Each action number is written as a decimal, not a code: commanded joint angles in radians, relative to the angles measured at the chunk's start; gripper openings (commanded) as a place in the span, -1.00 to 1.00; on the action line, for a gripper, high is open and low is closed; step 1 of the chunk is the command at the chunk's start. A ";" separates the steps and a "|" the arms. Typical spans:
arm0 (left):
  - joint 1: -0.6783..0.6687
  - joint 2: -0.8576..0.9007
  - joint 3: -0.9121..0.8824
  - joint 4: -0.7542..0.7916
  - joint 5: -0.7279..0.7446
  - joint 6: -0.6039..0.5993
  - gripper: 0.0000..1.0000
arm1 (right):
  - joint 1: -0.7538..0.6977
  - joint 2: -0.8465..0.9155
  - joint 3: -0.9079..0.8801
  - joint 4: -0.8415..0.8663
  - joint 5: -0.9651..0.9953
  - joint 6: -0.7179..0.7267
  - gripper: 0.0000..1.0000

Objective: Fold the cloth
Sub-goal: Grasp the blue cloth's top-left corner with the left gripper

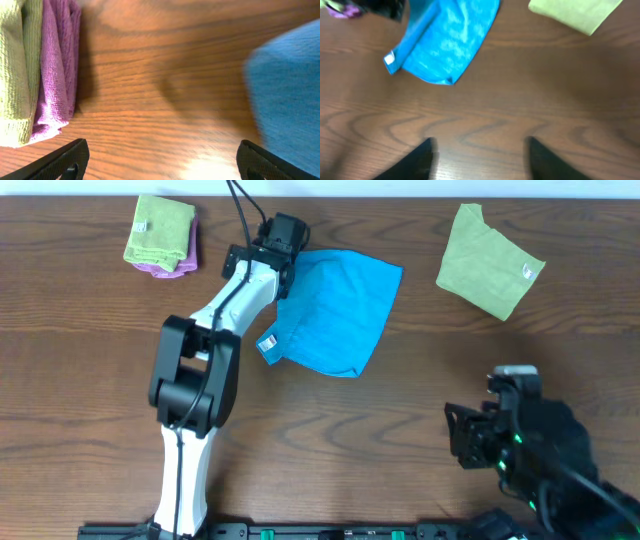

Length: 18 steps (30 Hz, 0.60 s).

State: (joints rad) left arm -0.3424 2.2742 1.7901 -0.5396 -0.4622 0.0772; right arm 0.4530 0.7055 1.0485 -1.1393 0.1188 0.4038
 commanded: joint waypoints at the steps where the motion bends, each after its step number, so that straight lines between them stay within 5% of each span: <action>1: 0.000 -0.136 0.021 -0.039 0.188 -0.040 0.91 | 0.004 0.061 0.016 0.008 -0.003 -0.001 -0.98; 14: 0.066 -0.087 0.021 0.078 0.588 -0.039 0.91 | 0.004 0.412 -0.001 0.170 -0.019 -0.177 -0.97; 18: 0.082 -0.067 0.021 0.095 0.601 -0.055 0.95 | 0.004 0.419 -0.001 0.202 -0.019 -0.177 -0.97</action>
State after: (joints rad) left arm -0.2707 2.1933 1.8061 -0.4465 0.0799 0.0433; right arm 0.4530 1.1423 1.0462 -0.9443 0.1032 0.2512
